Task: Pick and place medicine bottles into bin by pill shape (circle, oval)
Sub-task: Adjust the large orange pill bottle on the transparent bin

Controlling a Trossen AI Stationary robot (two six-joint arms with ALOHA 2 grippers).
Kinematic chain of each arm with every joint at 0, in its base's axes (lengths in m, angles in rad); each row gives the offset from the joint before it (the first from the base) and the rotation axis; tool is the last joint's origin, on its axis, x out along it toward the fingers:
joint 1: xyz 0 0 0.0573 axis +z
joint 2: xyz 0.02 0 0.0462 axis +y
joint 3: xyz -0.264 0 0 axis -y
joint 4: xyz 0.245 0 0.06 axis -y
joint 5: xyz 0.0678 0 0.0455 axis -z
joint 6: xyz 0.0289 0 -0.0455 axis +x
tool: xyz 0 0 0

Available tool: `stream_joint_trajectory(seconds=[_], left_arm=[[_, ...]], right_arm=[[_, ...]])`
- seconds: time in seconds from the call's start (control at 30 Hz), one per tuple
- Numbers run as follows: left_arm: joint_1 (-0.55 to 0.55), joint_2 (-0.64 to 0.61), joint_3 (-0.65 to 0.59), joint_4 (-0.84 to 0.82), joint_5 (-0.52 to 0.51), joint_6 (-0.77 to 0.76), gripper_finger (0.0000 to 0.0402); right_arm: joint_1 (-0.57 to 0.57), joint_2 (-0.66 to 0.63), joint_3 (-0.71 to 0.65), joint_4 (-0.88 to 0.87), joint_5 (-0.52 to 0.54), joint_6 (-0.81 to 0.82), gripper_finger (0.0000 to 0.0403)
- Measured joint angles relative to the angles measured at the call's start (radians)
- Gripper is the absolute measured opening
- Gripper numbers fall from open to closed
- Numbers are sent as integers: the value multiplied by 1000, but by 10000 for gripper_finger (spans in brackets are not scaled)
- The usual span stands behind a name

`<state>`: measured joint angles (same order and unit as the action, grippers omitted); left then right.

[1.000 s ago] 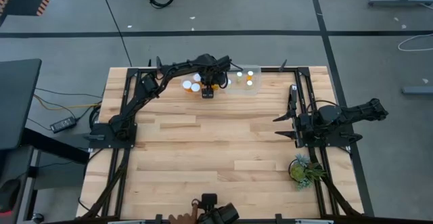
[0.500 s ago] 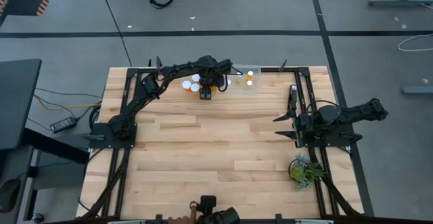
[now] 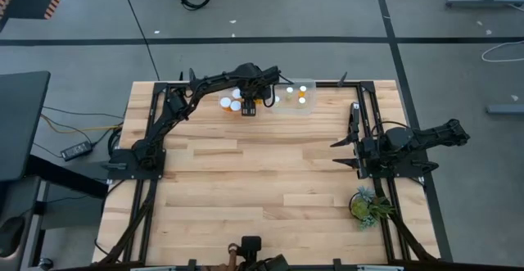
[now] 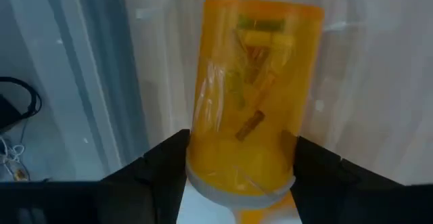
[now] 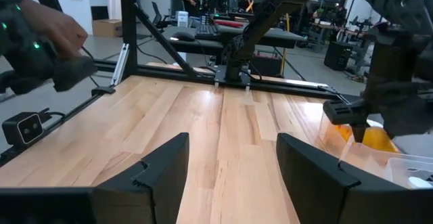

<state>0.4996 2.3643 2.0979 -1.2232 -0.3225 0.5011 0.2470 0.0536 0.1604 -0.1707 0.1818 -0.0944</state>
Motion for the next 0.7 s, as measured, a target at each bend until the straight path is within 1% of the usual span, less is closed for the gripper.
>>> stream_joint_trajectory(seconds=[0.17,0.3,0.43,0.57,0.7], left_arm=[[-14,-51,0,-9,-60,-18,224],[-31,-93,0,-18,-75,-46,218],[-65,-140,0,-18,-78,-86,222],[-117,-159,0,-5,-77,-166,226],[-177,-168,0,-4,-74,-260,222]], right_arm=[[-1,0,0,0,0,0,229],[-2,0,0,1,23,2,229],[-2,0,0,2,43,9,229],[-2,0,-2,16,50,14,229],[-3,16,-41,96,121,10,229]])
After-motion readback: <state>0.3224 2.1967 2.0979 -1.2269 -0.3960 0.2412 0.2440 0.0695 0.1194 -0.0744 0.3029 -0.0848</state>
